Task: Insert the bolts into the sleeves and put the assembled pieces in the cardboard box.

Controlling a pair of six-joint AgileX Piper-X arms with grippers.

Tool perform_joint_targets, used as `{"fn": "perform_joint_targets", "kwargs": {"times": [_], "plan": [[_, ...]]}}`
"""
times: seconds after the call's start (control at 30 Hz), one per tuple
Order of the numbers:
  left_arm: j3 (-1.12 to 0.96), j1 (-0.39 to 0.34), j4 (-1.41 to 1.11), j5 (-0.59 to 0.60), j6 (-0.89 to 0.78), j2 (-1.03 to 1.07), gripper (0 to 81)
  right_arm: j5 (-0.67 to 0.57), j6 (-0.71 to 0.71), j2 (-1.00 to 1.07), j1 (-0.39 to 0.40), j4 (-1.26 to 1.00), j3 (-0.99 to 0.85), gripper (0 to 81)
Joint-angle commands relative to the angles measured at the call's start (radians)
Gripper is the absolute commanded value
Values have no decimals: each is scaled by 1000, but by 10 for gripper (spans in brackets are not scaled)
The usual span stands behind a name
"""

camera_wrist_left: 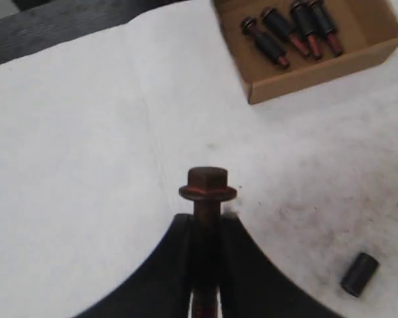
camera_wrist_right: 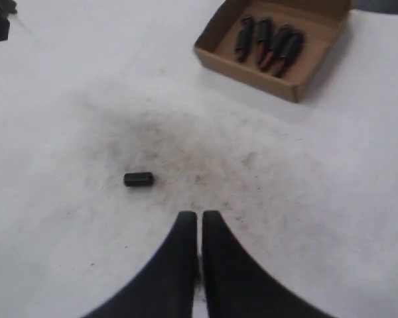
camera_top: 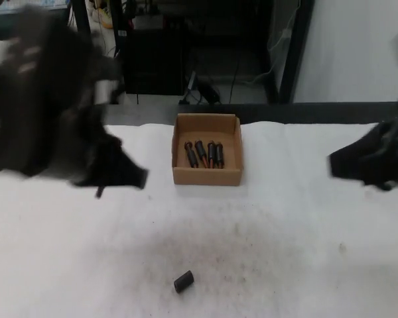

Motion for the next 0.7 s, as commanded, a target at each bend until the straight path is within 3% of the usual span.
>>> {"fn": "perform_joint_targets", "kwargs": {"times": [0.0, 0.1, 0.17, 0.4, 0.67], "plan": [[45, 4, -48, 75, 4, -93, 3, -20, 73, 120, 120, -74, 2, 165], [92, 4, -59, 106, 4, -205, 3, -20, 138, 242, 229, -140, 2, 321], [99, 4, -48, 106, 4, -248, 3, -20, 210, 314, 291, -193, -2, 384], [99, 4, -47, 119, 4, -257, 3, -4, 273, 543, 422, -218, -115, 384], [99, 11, -15, 119, 11, -251, 3, 158, 187, 695, 456, -18, -327, 384]]}}
